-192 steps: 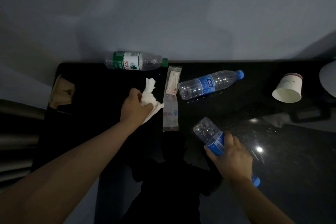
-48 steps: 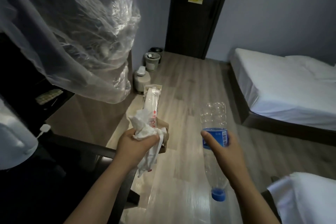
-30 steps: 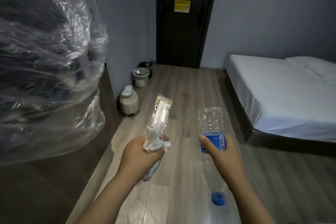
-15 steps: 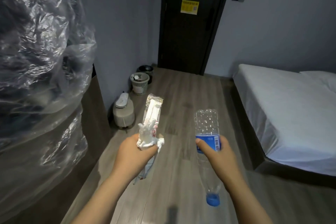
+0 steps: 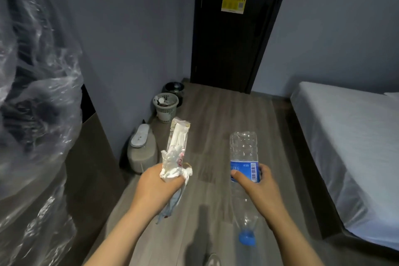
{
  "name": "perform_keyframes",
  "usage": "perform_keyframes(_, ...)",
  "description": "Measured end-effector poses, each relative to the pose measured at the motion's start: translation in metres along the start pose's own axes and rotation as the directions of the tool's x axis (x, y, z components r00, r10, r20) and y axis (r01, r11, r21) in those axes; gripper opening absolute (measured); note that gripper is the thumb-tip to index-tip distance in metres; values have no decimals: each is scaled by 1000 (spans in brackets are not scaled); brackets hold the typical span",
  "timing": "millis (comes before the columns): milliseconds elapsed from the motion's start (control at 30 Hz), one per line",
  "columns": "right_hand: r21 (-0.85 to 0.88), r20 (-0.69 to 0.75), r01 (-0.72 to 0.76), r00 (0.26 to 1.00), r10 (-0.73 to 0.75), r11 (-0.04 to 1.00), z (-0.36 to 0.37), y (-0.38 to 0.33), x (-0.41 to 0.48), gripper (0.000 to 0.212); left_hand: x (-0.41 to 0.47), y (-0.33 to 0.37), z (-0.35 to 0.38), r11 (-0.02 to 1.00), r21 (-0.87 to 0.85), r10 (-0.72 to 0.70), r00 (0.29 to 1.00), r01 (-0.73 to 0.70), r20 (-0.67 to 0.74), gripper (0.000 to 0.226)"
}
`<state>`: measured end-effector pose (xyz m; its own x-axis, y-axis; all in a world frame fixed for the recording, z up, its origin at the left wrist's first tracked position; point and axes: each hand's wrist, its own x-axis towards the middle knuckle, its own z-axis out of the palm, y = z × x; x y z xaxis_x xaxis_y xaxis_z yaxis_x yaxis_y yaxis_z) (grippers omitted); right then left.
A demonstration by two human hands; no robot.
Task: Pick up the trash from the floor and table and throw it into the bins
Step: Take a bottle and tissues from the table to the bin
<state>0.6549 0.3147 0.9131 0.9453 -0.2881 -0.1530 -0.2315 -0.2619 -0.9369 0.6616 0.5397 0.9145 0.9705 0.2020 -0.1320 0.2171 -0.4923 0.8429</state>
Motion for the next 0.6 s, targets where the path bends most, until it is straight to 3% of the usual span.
perform_keyframes(367, 5, 113, 48, 992, -48, 999, -9, -51, 241, 53, 178, 86, 69, 999, -17, -49, 991, 47, -127, 15)
perform_keyframes(600, 36, 194, 39, 980, -45, 999, 15, -64, 346, 32, 284, 99, 94, 996, -59, -71, 986, 63, -154, 10)
